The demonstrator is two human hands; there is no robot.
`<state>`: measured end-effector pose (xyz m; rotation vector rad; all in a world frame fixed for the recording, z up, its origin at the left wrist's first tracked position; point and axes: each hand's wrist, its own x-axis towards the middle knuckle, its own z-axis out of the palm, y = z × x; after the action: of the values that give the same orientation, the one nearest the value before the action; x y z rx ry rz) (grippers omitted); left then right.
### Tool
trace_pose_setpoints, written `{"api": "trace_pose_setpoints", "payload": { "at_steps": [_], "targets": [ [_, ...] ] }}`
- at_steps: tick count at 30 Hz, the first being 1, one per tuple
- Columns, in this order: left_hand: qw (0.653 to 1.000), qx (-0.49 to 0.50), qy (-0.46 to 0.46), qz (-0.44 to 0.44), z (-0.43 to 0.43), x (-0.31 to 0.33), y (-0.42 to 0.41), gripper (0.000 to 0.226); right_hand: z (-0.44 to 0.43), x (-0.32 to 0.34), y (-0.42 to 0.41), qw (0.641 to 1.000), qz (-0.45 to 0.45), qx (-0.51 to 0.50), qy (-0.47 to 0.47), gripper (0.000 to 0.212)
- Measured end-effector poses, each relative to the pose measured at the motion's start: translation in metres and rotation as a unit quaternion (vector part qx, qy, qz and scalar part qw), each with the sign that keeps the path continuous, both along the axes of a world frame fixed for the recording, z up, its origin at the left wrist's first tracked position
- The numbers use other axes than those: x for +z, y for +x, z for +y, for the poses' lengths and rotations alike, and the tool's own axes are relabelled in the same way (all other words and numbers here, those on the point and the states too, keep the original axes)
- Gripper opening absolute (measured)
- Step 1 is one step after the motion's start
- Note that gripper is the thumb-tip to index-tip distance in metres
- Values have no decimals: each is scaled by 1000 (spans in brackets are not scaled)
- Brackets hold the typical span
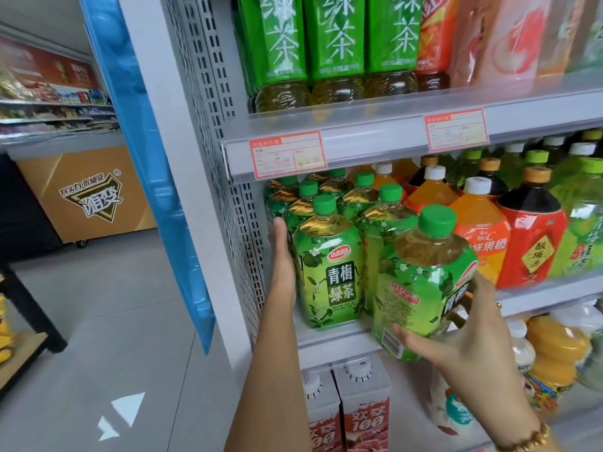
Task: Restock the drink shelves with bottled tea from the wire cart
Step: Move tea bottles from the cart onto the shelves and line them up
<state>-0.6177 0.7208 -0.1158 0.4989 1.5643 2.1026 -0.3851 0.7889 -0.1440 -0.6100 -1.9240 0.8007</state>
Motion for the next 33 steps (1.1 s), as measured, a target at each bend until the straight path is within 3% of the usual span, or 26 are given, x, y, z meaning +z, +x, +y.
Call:
{"api": "trace_pose_setpoints", "payload": {
  "at_steps": [6,12,16,21,33],
  "targets": [
    [999,-35,-16,10,0,1,8,126,-21,4,-17,1000,-2,18,-4,115],
    [993,2,-35,113,5,3,18,118,-24,5,-24,999,-34,-19,17,117],
    [991,8,-27,132,8,-2,15,115,-20,6,-26,998,-44,-27,23,117],
    [982,122,-45,135,15,-3,7,93,-21,6,-27,998,-55,-36,26,115],
    [983,118,-33,135,22,-2,-6,106,-32,11,-33,991,-95,-80,57,110]
  ]
}}
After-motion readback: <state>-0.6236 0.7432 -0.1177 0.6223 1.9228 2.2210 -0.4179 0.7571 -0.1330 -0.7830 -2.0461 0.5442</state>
